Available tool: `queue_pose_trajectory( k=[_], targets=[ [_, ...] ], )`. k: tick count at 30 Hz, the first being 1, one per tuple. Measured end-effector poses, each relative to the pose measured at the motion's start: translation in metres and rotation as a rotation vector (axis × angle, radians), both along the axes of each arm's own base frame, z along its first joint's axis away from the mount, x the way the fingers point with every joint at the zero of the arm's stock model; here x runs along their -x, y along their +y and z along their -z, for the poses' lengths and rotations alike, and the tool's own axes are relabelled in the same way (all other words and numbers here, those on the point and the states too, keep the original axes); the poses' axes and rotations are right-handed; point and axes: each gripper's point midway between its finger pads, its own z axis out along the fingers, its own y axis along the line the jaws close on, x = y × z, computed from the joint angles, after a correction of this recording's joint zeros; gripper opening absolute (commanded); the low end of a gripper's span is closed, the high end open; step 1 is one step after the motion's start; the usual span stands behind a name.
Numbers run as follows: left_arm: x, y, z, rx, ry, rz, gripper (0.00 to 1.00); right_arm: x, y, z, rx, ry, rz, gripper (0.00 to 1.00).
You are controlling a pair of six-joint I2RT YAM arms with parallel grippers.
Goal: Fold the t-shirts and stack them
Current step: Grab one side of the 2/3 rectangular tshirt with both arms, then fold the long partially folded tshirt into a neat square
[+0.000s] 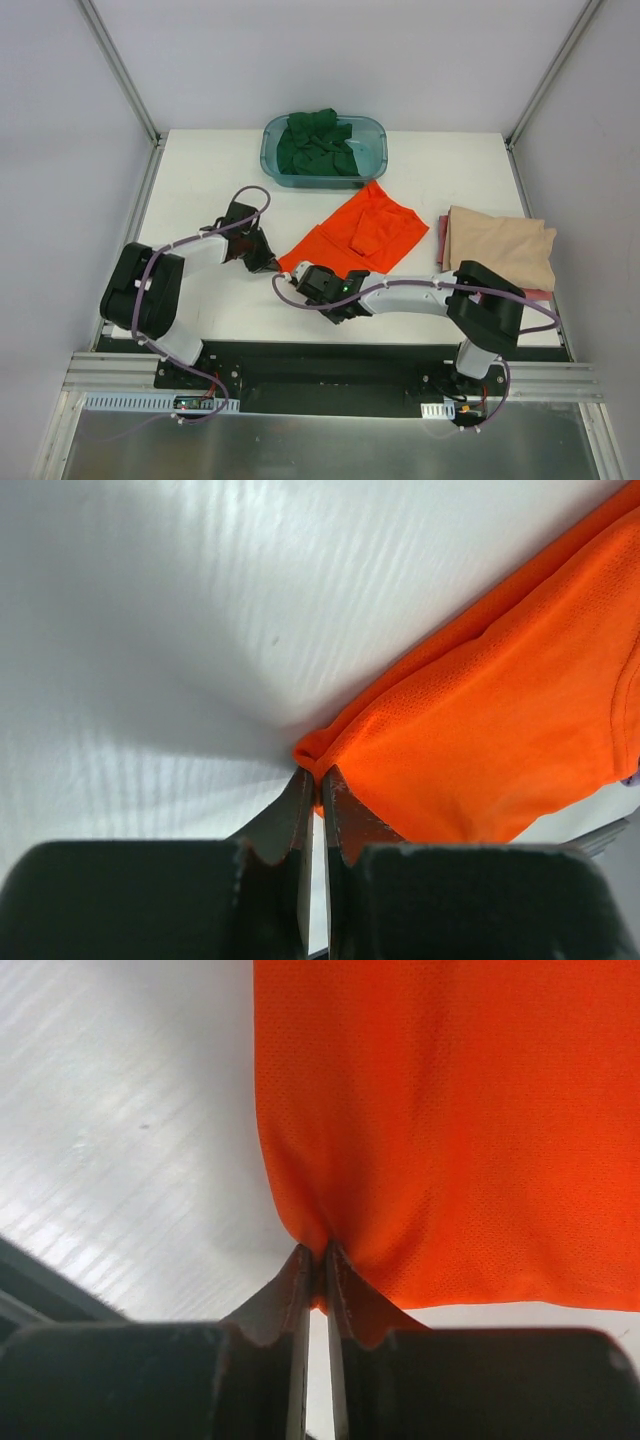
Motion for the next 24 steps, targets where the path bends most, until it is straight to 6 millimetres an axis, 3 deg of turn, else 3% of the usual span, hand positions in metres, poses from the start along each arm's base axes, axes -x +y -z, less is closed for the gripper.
queue_pose_trajectory(
  k=[5,9,12,17,20,24],
  targets=[
    [0.023,0.020,-0.010,-0.047,-0.030,-0.058,0.00,0.030,0.022,-0.008,-0.084,0.081,-0.090,0.08],
    [0.035,0.039,-0.040,-0.085,-0.123,-0.129,0.00,0.063,0.052,-0.028,-0.236,0.197,-0.178,0.07],
    [0.042,0.054,-0.074,-0.096,-0.240,-0.192,0.00,0.079,0.075,-0.051,-0.361,0.268,-0.222,0.07],
    [0.057,0.073,-0.139,-0.048,-0.489,-0.271,0.00,0.105,0.108,-0.108,-0.593,0.377,-0.297,0.07],
    [0.067,0.082,-0.155,-0.041,-0.554,-0.300,0.00,0.118,0.116,-0.140,-0.704,0.424,-0.339,0.07],
    [0.070,0.085,-0.156,-0.059,-0.528,-0.302,0.00,0.125,0.116,-0.166,-0.778,0.449,-0.359,0.07]
  ],
)
